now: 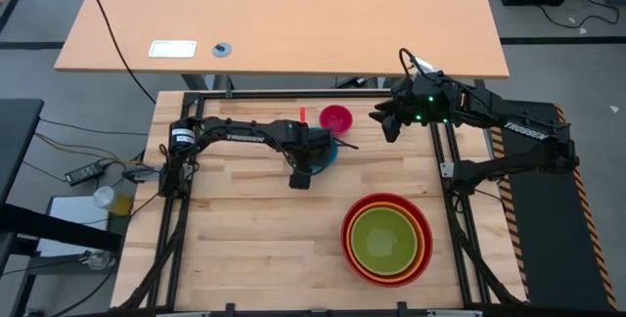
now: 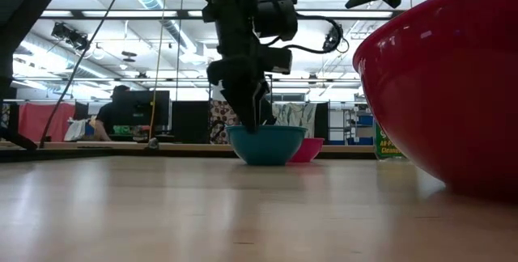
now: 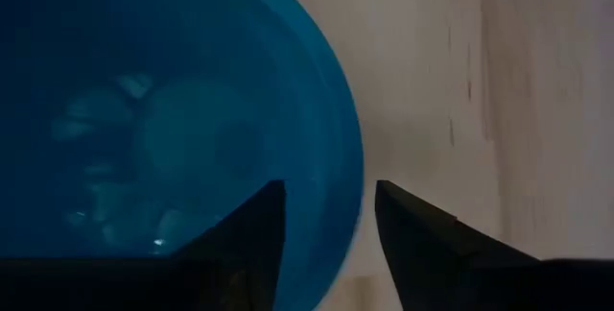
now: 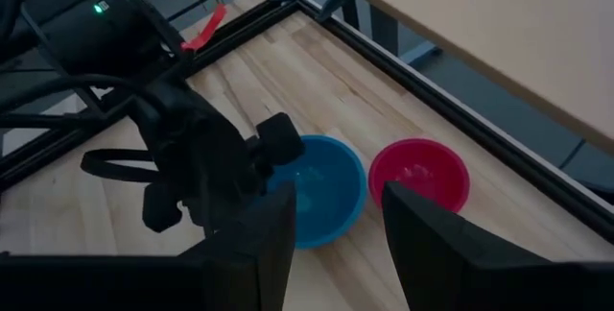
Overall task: Nest bowls inside each other
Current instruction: Stack the blue bowl on top of the green bowl
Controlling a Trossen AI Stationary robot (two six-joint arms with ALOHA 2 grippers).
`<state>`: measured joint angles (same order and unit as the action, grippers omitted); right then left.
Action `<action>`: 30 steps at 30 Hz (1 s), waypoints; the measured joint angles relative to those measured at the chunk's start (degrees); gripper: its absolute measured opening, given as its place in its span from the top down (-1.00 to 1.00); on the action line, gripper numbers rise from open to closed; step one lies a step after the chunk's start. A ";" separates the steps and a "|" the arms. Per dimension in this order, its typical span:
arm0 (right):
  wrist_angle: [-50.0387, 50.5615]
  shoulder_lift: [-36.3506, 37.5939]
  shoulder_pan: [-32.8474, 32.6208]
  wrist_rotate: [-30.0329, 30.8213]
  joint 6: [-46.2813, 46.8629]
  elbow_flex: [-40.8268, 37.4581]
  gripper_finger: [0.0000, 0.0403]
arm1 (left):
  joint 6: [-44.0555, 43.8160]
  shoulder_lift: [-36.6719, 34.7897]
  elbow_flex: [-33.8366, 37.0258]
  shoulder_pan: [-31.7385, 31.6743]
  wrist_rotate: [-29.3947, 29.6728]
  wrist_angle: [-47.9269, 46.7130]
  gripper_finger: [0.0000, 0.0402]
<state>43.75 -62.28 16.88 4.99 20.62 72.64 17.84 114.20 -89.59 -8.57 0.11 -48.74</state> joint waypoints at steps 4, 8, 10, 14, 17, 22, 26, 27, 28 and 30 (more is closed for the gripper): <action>0.00 -0.01 0.00 -0.02 0.00 0.00 0.18 | -0.12 -0.01 -0.01 0.17 0.90 0.00 0.55; -0.58 -0.02 0.00 0.00 -0.32 0.00 0.18 | -4.10 -1.60 0.01 0.19 1.45 -1.42 0.92; -1.34 0.00 0.00 -0.02 -1.08 0.00 0.18 | -5.07 -3.15 -0.07 0.45 1.46 -0.94 0.93; -1.74 0.00 0.06 0.00 -2.54 0.00 0.18 | -4.80 -8.88 -0.06 1.49 -4.47 0.12 0.96; -1.70 0.00 0.25 0.00 -3.20 0.00 0.18 | -8.53 -13.76 -0.10 2.42 -10.93 3.70 0.98; -1.68 0.00 1.21 0.02 -5.89 0.00 0.18 | -15.70 -18.84 -0.10 5.90 -11.10 15.28 0.99; -1.68 0.00 2.85 0.01 -8.41 0.00 0.18 | -18.44 -18.71 -0.19 10.68 -8.03 28.45 0.99; -1.68 0.00 3.29 0.00 -8.82 0.00 0.18 | -18.97 -17.97 -0.19 11.88 -6.88 31.32 0.99; -1.68 0.00 3.80 -0.01 -9.10 0.00 0.18 | -19.59 -16.99 -0.19 13.11 -5.84 34.31 0.99; -1.64 0.00 4.66 -0.50 -9.07 0.00 0.18 | -20.34 -14.57 -0.17 15.24 -3.68 40.10 0.99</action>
<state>42.11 -62.28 21.55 4.49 11.55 72.64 -2.50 99.63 -89.76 6.67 -3.57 -8.64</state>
